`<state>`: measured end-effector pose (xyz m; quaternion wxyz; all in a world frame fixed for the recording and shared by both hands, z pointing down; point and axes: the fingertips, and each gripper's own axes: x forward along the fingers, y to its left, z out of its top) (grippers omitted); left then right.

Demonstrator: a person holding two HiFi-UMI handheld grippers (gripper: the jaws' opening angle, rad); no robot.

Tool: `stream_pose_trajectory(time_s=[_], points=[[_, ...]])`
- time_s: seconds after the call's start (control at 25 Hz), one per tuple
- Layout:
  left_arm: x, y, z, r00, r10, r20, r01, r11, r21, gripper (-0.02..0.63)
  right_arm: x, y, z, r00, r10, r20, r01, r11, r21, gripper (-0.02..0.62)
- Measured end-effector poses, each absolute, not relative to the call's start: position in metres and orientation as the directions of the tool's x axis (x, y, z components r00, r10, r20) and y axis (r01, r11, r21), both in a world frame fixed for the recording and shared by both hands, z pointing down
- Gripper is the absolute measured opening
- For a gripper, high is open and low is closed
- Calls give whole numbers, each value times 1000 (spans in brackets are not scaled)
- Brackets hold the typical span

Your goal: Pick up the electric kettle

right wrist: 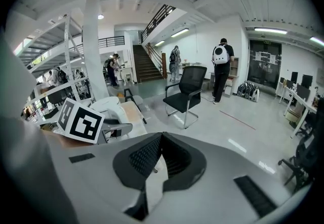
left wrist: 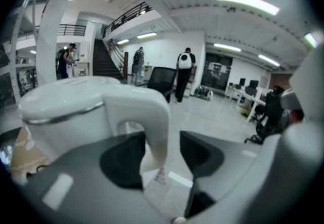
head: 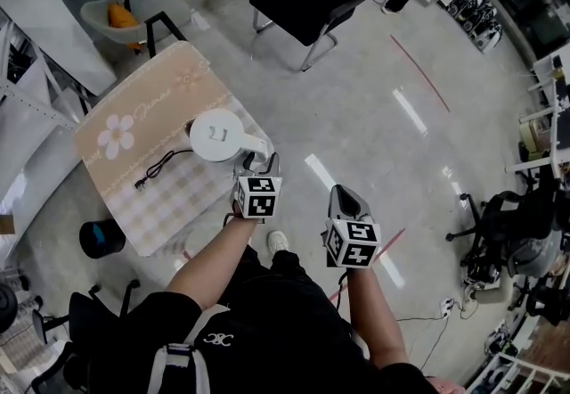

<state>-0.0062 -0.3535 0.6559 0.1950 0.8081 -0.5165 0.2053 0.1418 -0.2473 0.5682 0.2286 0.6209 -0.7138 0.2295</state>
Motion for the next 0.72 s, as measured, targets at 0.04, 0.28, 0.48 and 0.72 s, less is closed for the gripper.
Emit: stream_pose_trajectory(time_s=[0.04, 0.28, 0.48, 0.72], points=[[-6, -354, 656, 383, -759, 527, -916, -385, 110, 199, 141, -246, 568, -121, -782, 611, -992, 120, -43, -2], [-2, -356, 663, 393, -757, 522, -916, -371, 151, 198, 137, -239, 566, -106, -787, 608, -993, 112, -27, -2], [-4, -359, 666, 365, -769, 525, -927, -352, 128, 198, 135, -234, 567, -88, -786, 612, -995, 94, -22, -2], [-1, -369, 672, 294, -794, 532, -953, -284, 102, 198, 135, -223, 567, -72, -783, 618, -996, 84, -10, -2]])
